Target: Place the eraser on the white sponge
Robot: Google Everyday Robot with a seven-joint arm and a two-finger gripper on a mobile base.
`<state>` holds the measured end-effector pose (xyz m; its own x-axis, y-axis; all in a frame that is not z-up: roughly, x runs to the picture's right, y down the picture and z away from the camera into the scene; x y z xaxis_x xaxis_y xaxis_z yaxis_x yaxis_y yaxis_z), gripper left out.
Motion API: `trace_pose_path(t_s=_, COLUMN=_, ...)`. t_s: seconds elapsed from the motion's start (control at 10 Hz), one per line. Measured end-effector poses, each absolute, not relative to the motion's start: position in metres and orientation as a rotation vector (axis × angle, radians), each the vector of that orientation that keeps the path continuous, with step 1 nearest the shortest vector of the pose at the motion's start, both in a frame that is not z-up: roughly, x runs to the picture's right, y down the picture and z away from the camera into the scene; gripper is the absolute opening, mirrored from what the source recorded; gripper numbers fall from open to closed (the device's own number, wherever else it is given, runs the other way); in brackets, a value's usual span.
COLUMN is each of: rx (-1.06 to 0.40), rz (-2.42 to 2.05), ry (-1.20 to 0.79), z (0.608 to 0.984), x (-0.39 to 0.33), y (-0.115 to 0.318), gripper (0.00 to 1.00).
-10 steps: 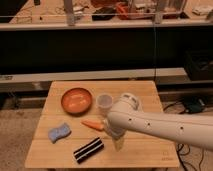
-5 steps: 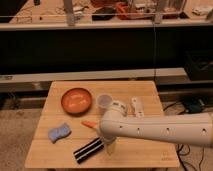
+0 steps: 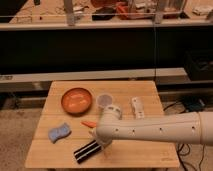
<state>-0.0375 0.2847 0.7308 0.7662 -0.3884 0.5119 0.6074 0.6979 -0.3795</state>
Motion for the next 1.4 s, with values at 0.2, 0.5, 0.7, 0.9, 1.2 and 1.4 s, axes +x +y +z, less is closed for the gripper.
trace_pose_path(t_s=0.2, rx=-0.573, rz=-0.598, ry=-0.432, z=0.732, x=-0.045, y=0.291, gripper=0.8)
trace_pose_path(t_s=0.5, rx=-0.584, rz=-0.629, ry=-0.452, z=0.74, x=-0.055, y=0.306, gripper=0.8)
trace_pose_path(t_s=0.7, rx=-0.59, rz=-0.65, ry=-0.462, z=0.741, x=-0.061, y=0.312, gripper=0.8)
trace_pose_path(t_s=0.9, rx=-0.596, rz=-0.656, ry=-0.463, z=0.742, x=-0.064, y=0.317, gripper=0.8)
trace_pose_path(t_s=1.2, rx=-0.608, rz=-0.674, ry=-0.472, z=0.745, x=-0.072, y=0.321, gripper=0.8)
trace_pose_path(t_s=1.4, rx=-0.613, rz=-0.674, ry=-0.472, z=0.745, x=-0.073, y=0.321, gripper=0.8)
